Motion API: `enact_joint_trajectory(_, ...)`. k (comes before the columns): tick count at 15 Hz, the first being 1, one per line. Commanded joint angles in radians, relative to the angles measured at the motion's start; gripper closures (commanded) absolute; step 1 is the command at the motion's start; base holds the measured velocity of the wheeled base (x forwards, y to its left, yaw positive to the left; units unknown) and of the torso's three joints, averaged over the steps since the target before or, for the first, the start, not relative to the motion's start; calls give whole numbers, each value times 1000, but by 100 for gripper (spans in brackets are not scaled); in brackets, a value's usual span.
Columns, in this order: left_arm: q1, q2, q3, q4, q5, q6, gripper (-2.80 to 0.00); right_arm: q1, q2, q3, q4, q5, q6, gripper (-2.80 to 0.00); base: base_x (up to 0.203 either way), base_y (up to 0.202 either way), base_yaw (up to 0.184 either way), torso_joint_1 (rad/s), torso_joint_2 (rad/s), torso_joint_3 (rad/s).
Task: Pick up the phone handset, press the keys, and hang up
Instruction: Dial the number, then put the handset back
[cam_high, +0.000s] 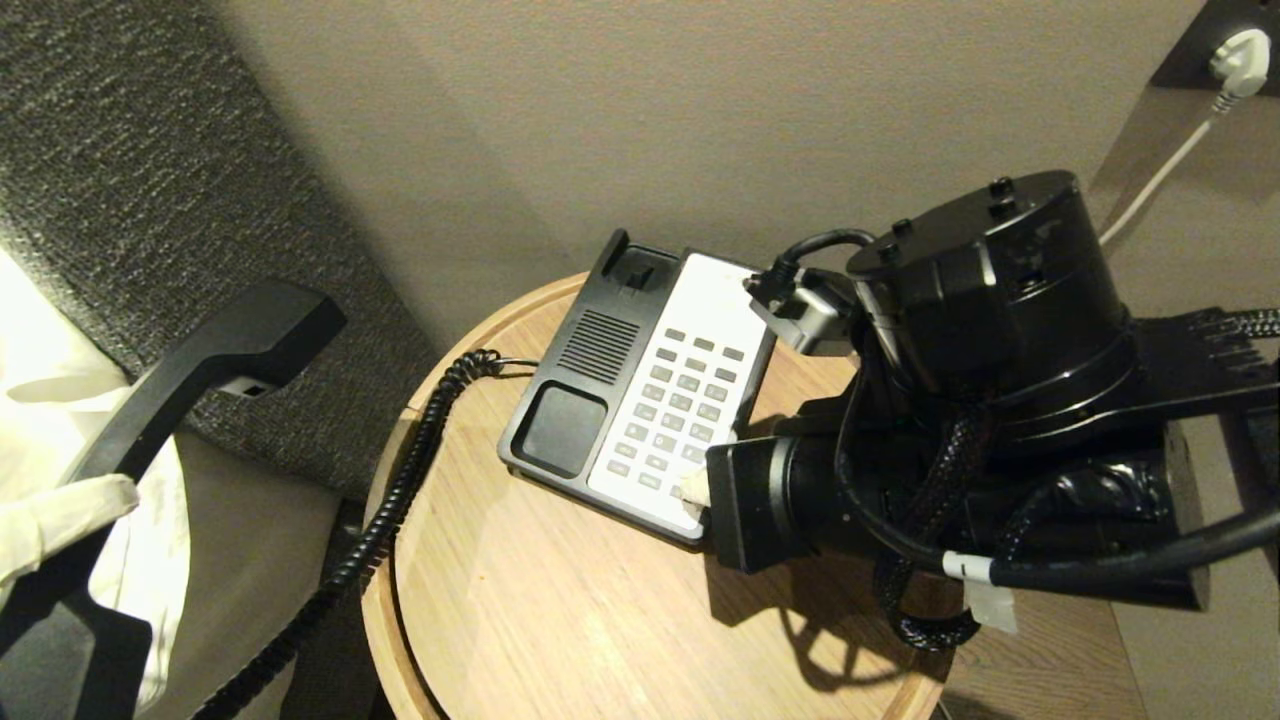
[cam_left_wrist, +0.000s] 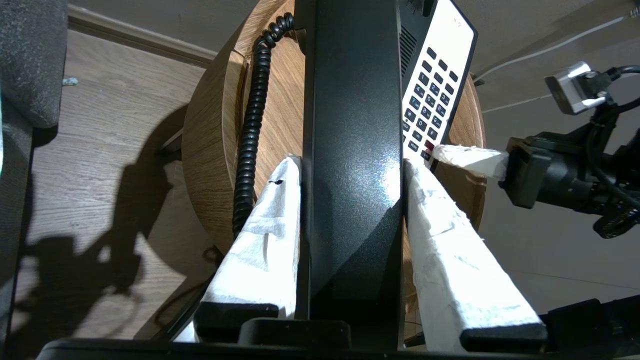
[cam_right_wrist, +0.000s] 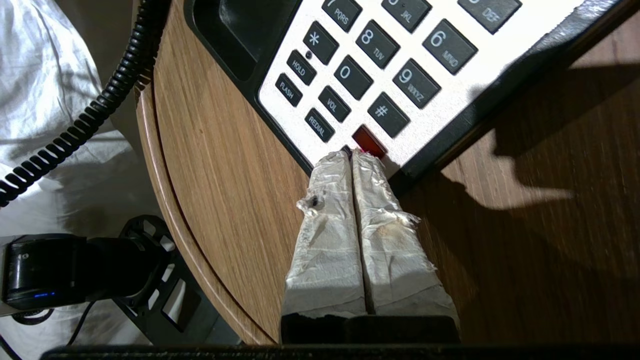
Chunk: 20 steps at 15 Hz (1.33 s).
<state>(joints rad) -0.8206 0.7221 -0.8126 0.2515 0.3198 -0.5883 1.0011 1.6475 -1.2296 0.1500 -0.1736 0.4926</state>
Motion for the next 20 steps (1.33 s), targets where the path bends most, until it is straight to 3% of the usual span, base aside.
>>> enact_joint_trajectory(1, 0, 2, 0, 2, 1, -4, 0, 1, -16, 1, 0, 0, 3, 0, 0, 0, 0, 0, 0, 0)
enact_joint_trajectory(6, -4, 55, -12, 4, 6, 18, 0, -24, -54, 4, 8, -27, -2, 0, 0, 0, 0, 0, 0, 0)
enact_joint_trajectory(11, -48, 285, -134, -59, 15, 188, 0, -170, -140, 7, 35, -96, -10, 0, 0, 0, 0, 0, 0, 0)
enact_joint_trajectory(15, -55, 500, -263, -118, 47, 370, 0, -218, -237, 59, 37, -115, -8, 0, 0, 0, 0, 0, 0, 0)
enact_joint_trajectory(17, -52, 581, -257, -253, 51, 508, 0, -226, -275, 87, 37, -159, 0, 0, 0, 0, 0, 0, 0, 0)
enact_joint_trajectory(20, -42, 654, -237, -375, 48, 599, 0, -232, -311, 96, 38, -187, 4, 0, 0, 0, 0, 0, 0, 0)
